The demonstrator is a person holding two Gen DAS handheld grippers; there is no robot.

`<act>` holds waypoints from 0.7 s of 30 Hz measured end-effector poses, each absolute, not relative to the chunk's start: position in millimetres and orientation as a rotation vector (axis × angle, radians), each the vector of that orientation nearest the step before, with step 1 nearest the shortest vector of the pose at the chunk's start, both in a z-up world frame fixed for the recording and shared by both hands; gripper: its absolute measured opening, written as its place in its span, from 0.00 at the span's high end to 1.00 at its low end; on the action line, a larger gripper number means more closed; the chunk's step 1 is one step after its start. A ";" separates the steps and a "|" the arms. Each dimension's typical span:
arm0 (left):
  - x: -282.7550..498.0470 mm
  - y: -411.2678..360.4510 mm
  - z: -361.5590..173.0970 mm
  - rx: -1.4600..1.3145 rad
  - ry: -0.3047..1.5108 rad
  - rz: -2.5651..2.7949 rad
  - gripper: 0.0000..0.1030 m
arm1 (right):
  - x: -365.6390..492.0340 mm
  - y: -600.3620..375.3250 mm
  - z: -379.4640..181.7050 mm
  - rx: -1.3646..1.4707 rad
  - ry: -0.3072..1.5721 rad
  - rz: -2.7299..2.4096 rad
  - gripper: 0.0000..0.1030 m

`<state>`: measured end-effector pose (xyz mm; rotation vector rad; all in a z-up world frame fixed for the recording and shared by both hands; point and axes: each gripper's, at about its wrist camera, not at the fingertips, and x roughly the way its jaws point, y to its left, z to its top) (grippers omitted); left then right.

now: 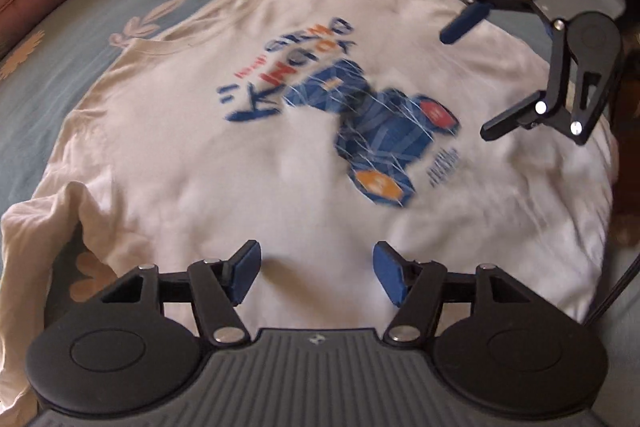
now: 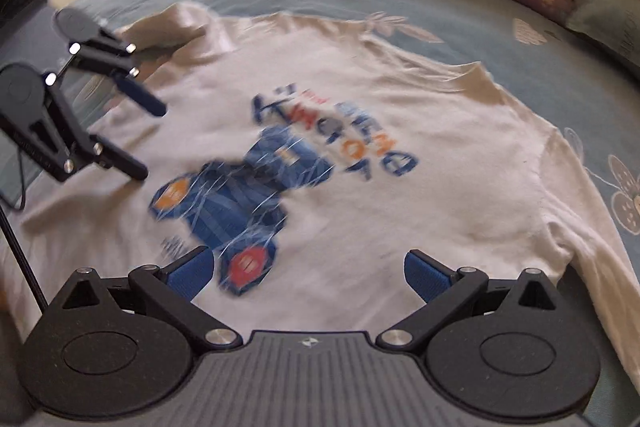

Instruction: Fold clothes

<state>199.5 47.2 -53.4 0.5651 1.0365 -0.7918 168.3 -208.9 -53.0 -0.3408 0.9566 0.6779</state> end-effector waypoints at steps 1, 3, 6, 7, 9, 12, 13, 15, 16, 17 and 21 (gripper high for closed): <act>188.5 51.1 -54.2 0.593 1.041 -0.816 0.39 | 154.6 -209.6 -56.4 -0.382 0.976 0.706 0.00; 170.4 60.6 -57.3 0.633 1.077 -0.853 0.37 | 129.4 -214.4 -62.8 -0.452 1.007 0.744 0.00; 155.6 71.7 -57.7 0.649 1.131 -0.852 0.37 | 104.6 -232.5 -65.5 -0.473 1.049 0.739 0.00; 152.4 72.9 -56.2 0.654 1.137 -0.852 0.37 | 101.0 -237.5 -63.6 -0.468 1.064 0.728 0.00; 148.4 69.9 -52.8 0.658 1.130 -0.857 0.37 | 98.1 -240.5 -59.1 -0.483 1.103 0.718 0.00; 142.9 60.7 -56.1 0.637 1.123 -0.859 0.36 | 96.7 -237.2 -51.3 -0.480 1.083 0.743 0.00; 141.1 57.6 -57.3 0.630 1.121 -0.860 0.36 | 97.4 -234.5 -51.5 -0.476 1.077 0.758 0.00; 137.5 51.4 -59.5 0.616 1.117 -0.861 0.35 | 99.6 -231.3 -59.2 -0.468 1.097 0.760 0.00; 135.7 50.2 -59.9 0.610 1.118 -0.852 0.30 | 100.7 -231.4 -64.4 -0.459 1.111 0.754 0.00; 133.8 50.8 -59.7 0.606 1.122 -0.835 0.29 | 98.9 -234.2 -66.0 -0.444 1.090 0.755 0.00; 147.6 48.1 -54.4 0.556 1.119 -0.757 0.29 | 93.8 -239.7 -66.7 -0.408 1.059 0.732 0.00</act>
